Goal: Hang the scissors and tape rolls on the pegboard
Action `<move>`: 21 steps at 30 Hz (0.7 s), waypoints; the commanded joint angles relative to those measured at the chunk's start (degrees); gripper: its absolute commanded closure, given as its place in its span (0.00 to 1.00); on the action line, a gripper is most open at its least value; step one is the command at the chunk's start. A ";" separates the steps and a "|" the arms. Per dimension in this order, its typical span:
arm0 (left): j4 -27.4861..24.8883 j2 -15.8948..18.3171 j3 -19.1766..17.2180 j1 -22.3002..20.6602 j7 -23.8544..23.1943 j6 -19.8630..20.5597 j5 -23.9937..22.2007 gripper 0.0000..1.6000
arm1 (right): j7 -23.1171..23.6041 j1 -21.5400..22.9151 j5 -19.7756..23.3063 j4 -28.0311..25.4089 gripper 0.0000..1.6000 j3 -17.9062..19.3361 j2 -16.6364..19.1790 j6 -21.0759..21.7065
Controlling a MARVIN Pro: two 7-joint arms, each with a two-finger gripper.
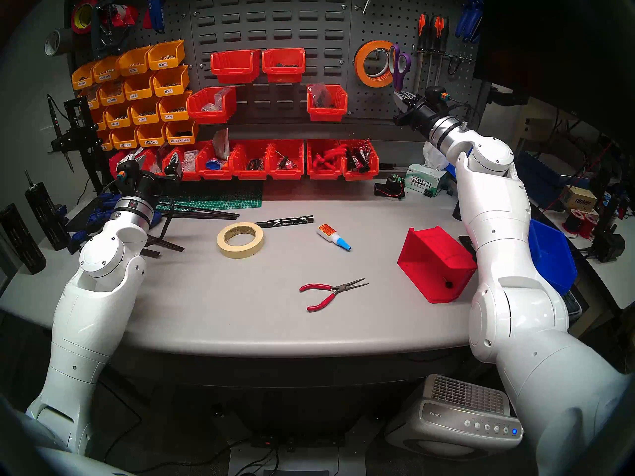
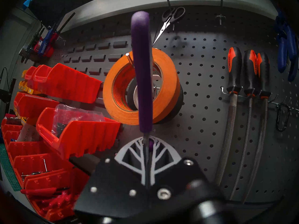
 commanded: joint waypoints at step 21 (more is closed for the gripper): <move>-1.64 0.09 -0.73 -1.69 0.12 -0.70 -0.09 0.00 | 3.17 3.35 0.99 -3.18 1.00 0.15 -1.46 -0.18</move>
